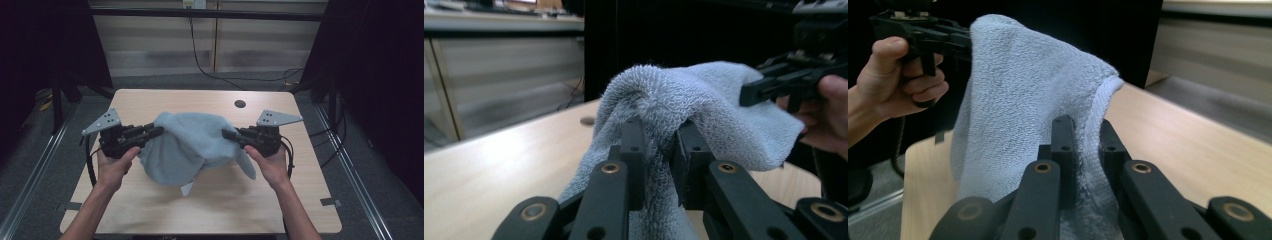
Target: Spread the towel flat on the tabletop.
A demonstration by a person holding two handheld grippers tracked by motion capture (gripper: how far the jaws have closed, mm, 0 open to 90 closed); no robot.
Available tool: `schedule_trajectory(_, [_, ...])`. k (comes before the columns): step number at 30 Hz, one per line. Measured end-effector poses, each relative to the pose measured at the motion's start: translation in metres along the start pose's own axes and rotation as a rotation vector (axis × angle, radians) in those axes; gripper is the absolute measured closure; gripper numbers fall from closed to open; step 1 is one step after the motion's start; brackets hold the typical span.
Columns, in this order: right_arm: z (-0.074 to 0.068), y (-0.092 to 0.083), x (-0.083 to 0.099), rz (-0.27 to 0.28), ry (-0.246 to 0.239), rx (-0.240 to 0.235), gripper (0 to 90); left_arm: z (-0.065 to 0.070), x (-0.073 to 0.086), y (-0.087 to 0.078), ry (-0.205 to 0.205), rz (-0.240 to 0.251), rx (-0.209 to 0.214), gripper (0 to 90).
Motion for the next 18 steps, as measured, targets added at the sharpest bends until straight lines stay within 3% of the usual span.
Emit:
schedule_trajectory(2, [0.002,-0.001,-0.006,0.020,0.003,0.004,82.4,0.000,-0.003,0.000,0.000,0.006,-0.001,77.4])
schedule_trajectory(4, [0.007,0.001,-0.005,0.026,0.017,0.009,81.8,-0.008,0.005,0.008,-0.032,-0.014,-0.011,77.1])
schedule_trajectory(8, [0.032,0.016,0.024,-0.042,0.063,0.052,82.4,-0.031,0.054,0.030,-0.099,-0.118,-0.064,74.5])
schedule_trajectory(9, [0.032,0.016,0.024,-0.042,0.063,0.052,82.4,-0.031,0.054,0.030,-0.099,-0.118,-0.064,73.5])
schedule_trajectory(11, [0.048,0.025,0.041,-0.078,0.097,0.081,82.4,-0.045,0.079,0.038,-0.154,-0.156,-0.076,72.5])
schedule_trajectory(12, [0.064,0.035,0.057,-0.115,0.121,0.106,83.6,-0.055,0.098,0.044,-0.212,-0.190,-0.089,66.0])
schedule_trajectory(15, [0.080,0.046,0.076,-0.161,0.154,0.136,85.3,-0.055,0.108,0.041,-0.189,-0.228,-0.102,60.5])
schedule_trajectory(18, [0.094,0.054,0.092,-0.207,0.159,0.182,85.3,-0.056,0.105,0.029,-0.207,-0.219,-0.127,49.0])
Point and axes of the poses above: each handheld gripper's, and its own axes: y roughly forward along the jaws, x roughly out of its underside, z roughly to its right, the point moved 7 cm from there along y, roughly forward along the jaws, and after that the axes turned 3 degrees about y, right-handed, at the moved point
